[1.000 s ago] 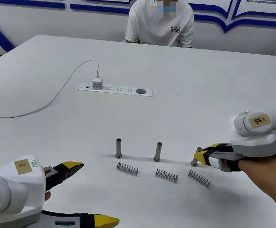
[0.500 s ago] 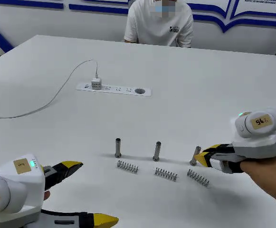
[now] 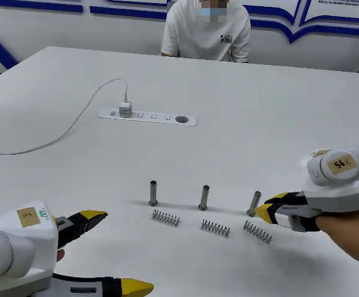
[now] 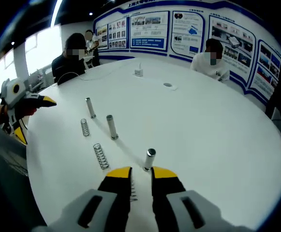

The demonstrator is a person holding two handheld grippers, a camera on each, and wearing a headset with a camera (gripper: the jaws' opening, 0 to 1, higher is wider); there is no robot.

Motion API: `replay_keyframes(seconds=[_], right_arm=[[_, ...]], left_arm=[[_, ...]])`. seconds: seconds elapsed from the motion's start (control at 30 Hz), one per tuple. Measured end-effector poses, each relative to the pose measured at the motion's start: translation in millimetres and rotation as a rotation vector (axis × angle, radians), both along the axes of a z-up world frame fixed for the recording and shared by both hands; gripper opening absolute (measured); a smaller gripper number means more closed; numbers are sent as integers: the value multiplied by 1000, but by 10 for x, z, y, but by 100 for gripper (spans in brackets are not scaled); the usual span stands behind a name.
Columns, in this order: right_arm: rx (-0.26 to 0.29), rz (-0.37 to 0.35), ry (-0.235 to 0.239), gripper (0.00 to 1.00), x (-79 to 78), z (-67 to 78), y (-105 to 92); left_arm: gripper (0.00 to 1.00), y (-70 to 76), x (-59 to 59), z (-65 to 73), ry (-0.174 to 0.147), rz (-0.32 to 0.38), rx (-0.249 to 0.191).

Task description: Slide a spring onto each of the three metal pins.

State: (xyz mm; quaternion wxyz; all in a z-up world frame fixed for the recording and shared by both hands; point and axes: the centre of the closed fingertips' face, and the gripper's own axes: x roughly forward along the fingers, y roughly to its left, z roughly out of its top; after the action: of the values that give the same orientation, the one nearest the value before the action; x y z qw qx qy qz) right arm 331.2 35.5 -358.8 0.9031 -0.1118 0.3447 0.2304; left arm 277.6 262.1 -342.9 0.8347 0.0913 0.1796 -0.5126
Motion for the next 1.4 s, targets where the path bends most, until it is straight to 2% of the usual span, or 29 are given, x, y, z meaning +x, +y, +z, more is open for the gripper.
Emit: replay_keyframes(seconds=[0.87, 1.4], right_arm=[[-35, 93, 39, 17, -78, -79, 115], [-76, 173, 101, 17, -91, -198, 191]], left_arm=[[89, 10, -19, -6, 1, 1, 4], [89, 44, -11, -18, 2, 11, 6]])
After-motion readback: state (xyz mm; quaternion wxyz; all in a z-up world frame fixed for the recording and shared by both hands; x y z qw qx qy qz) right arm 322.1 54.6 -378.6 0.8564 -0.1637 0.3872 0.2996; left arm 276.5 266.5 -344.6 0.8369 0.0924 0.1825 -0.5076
